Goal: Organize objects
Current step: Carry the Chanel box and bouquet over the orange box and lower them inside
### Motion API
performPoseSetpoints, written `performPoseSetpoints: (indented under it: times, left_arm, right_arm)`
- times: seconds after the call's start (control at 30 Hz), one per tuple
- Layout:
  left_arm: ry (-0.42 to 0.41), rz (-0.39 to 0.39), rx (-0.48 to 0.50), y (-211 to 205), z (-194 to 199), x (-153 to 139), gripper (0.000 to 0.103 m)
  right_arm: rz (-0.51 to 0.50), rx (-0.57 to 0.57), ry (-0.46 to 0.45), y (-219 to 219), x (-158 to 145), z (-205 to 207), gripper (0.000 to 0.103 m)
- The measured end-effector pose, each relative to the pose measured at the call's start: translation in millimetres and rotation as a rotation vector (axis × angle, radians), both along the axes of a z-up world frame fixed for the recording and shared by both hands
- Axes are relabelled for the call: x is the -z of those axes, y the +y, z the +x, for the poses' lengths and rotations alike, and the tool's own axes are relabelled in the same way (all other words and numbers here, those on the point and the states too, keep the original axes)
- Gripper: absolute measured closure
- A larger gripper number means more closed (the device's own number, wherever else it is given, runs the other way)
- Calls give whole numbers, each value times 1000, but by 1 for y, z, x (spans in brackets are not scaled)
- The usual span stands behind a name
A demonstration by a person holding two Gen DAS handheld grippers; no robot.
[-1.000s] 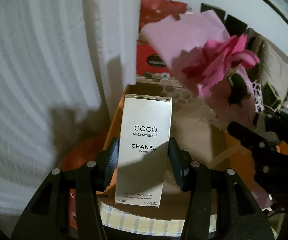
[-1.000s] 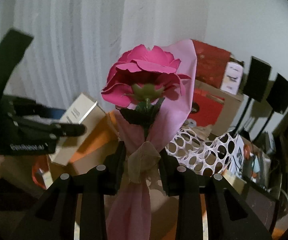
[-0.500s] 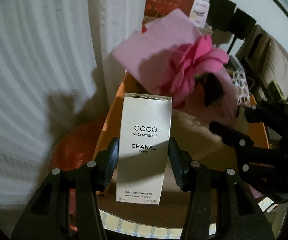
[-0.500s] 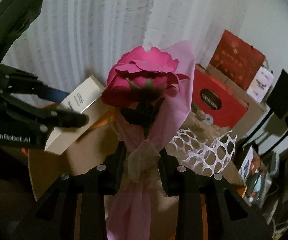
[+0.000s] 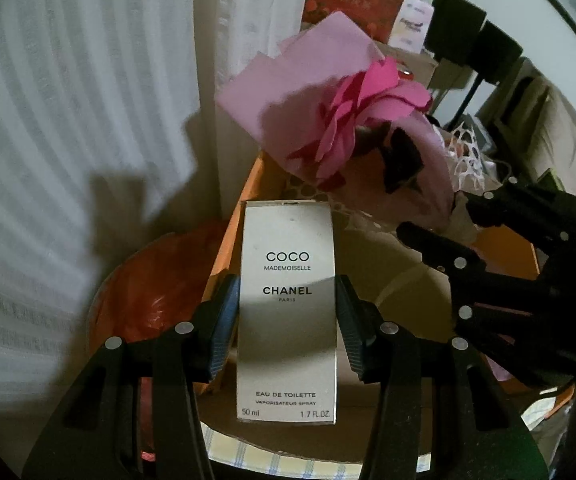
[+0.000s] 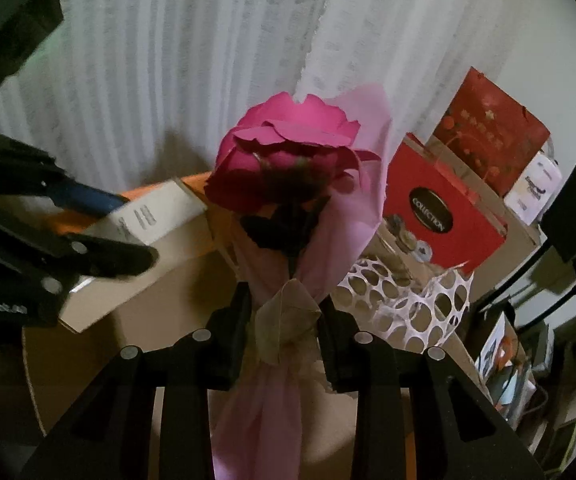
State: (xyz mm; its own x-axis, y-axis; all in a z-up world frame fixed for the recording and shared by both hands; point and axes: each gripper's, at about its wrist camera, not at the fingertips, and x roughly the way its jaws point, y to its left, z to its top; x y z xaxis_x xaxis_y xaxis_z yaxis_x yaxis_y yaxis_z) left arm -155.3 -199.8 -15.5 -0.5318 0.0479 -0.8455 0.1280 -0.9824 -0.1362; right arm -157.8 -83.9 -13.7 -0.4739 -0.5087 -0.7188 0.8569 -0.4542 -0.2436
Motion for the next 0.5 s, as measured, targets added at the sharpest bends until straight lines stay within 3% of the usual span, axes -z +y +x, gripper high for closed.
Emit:
performPoseSetpoints:
  times: [0.5]
  left_arm:
    - [-31, -12, 1, -2, -4, 11, 58]
  right_arm:
    - [116, -14, -10, -20, 21, -5, 71]
